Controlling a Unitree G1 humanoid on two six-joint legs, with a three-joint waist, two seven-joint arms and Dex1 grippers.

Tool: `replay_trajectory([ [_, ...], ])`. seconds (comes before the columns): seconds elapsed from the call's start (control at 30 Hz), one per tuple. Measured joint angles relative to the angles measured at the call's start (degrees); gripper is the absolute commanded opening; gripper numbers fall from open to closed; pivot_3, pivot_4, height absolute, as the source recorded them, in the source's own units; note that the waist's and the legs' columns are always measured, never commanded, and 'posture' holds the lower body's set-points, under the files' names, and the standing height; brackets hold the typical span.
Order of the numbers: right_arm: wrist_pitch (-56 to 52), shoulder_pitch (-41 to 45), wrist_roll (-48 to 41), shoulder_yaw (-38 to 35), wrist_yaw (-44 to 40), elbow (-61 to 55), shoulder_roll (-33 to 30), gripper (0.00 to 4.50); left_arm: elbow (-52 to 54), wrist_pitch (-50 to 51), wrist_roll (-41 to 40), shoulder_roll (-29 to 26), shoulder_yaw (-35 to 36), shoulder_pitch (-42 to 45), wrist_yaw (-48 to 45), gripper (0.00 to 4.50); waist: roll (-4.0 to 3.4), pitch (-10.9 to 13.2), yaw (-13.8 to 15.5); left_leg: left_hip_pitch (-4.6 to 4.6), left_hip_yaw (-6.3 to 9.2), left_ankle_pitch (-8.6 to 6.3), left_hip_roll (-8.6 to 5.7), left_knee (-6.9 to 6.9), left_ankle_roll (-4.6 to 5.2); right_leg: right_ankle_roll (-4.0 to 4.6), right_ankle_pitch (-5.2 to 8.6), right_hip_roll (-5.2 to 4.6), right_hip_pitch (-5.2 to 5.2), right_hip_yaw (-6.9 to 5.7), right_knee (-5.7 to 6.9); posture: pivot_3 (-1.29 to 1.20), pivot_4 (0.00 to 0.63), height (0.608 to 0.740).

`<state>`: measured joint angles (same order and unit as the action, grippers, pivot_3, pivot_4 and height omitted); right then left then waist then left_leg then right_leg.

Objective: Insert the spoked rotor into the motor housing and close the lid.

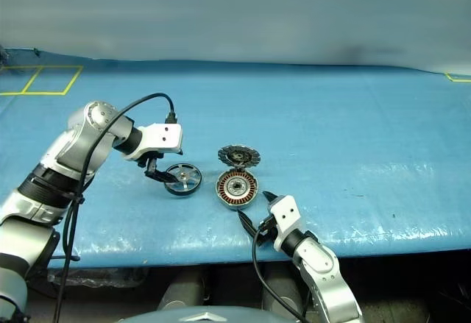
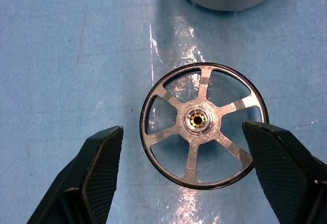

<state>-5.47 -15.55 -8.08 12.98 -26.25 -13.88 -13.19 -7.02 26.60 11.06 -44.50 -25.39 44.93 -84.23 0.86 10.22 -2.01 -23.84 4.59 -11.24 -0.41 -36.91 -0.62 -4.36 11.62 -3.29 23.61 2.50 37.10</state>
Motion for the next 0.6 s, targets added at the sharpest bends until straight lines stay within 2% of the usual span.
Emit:
replay_trajectory([
  [0.6, 0.2, -0.6, 0.4, -0.1, 1.2, 0.0, -0.3, 4.50, -10.2, -11.0, -1.7, 1.6, 0.0, 0.0, -0.6, 4.04, 0.00, 0.0, 0.0, -0.02, -0.01, 0.00, 0.00, 0.01, 0.00, 0.00, 0.00, 0.00, 0.01, 0.01, -0.02, 0.00, 0.150, 0.740],
])
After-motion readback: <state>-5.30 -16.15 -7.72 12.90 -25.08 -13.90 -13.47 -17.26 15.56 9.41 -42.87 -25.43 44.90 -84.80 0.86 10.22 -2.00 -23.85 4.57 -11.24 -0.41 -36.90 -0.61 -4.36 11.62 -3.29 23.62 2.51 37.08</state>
